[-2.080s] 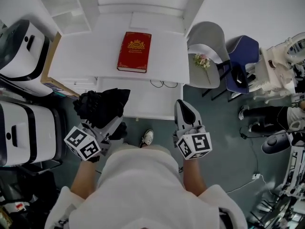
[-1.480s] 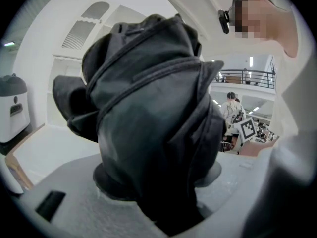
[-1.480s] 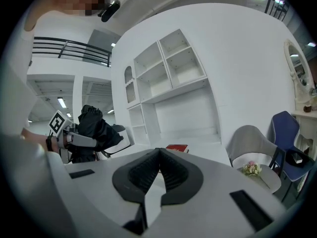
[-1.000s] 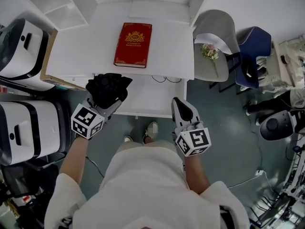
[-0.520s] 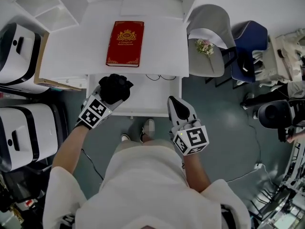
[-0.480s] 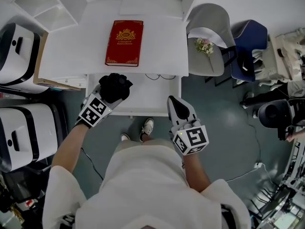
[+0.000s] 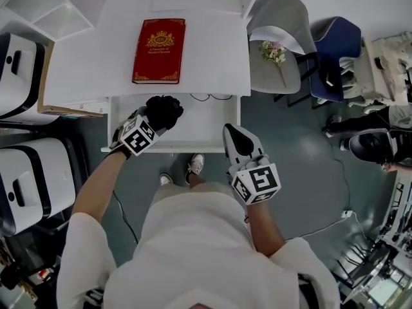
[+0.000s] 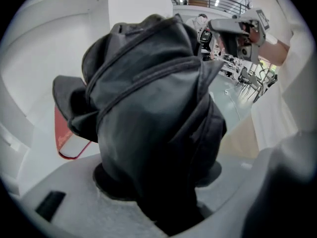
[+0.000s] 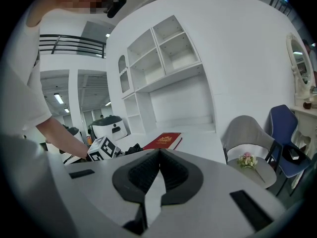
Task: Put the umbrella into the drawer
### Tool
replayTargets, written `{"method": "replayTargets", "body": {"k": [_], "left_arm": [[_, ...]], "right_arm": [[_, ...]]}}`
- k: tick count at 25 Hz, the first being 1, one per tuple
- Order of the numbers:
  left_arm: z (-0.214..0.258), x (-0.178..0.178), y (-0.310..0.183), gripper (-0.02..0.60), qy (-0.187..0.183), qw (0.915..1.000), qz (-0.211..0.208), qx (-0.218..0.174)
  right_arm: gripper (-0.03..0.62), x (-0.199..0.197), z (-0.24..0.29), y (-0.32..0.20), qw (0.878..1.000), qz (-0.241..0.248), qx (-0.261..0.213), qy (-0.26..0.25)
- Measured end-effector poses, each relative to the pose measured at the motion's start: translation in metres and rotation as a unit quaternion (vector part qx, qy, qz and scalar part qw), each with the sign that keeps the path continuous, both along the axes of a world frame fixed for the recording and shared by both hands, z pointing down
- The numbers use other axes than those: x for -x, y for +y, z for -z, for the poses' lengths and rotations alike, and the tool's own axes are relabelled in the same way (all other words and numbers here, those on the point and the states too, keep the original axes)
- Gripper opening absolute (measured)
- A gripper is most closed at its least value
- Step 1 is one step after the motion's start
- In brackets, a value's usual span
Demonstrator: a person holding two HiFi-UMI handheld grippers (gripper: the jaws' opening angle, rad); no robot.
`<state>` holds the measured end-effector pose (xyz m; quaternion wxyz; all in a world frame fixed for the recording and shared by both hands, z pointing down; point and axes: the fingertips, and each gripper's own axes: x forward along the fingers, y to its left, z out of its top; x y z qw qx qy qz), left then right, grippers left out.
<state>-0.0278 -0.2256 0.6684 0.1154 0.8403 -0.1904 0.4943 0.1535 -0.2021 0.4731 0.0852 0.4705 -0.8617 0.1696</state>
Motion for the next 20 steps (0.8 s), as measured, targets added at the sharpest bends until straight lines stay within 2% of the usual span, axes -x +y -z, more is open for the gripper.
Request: {"method": "replayTargets", "body": {"k": [5,11,16,20], "left_arm": [[-0.029,-0.015,-0.003,0.278,-0.036,0.9987,-0.025,0.027],[-0.054,-0.015,-0.005,0.279,-0.086,0.9931,-0.070,0.039],[-0.076,-0.003,-0.013,0.279,-0.140,0.9846,-0.087,0.057],[-0.090,0.006,-0.010,0.281,-0.186,0.9730,-0.116,0.073]], "right_arm": [[0.002,0.006,-0.007,-0.003,1.000,0.007,0.008,-0.004],[0.002,0.008,-0.011,-0.009,1.000,0.012,0.013,-0.006],[0.002,0.006,-0.017,-0.012,1.000,0.014,0.021,-0.003],[0.002,0.009,-0.020,-0.014,1.000,0.018,0.025,-0.004]]}}
